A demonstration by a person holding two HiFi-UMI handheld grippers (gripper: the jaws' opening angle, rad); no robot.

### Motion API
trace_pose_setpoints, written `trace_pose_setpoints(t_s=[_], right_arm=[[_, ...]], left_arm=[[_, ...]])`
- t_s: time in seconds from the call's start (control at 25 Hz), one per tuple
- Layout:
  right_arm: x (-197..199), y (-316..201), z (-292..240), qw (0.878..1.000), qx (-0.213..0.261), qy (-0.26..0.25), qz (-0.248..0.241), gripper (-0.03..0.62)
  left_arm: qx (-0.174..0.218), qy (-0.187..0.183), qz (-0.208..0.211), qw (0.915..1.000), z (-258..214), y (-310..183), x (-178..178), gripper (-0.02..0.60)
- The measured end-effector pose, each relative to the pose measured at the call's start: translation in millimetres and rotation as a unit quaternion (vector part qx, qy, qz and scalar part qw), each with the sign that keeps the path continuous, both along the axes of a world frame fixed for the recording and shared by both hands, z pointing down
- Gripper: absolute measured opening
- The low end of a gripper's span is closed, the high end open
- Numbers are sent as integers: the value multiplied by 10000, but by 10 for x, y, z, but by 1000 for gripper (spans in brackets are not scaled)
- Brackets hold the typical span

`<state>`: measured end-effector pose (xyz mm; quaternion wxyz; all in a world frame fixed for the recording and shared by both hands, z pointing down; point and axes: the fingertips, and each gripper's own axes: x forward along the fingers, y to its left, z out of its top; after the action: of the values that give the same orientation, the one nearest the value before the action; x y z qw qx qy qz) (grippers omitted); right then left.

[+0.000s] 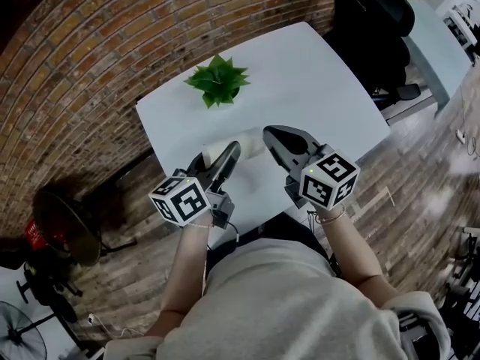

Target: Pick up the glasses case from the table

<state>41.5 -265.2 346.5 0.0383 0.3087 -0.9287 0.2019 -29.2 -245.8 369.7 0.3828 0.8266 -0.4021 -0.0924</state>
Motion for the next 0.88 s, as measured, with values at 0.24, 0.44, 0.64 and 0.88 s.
trace_pose_setpoints(t_s=[0.24,0.44,0.64,0.88], right_arm=[[-17,118,5,9999,88,-55,119,0],[-13,146,67,9998,54,5,182,-1],[-35,168,201,9998,-26,169,116,-1],[-30,185,260,9995,-195,70,226,-2]], left_arm=[[309,12,-147,9994,-130,29,-84,160],[389,-11,-257,9989,-118,131,-153,160],[225,-75,-277,9993,3,252,-190,160],[136,-179,-380,9990,65,314,-235,160]])
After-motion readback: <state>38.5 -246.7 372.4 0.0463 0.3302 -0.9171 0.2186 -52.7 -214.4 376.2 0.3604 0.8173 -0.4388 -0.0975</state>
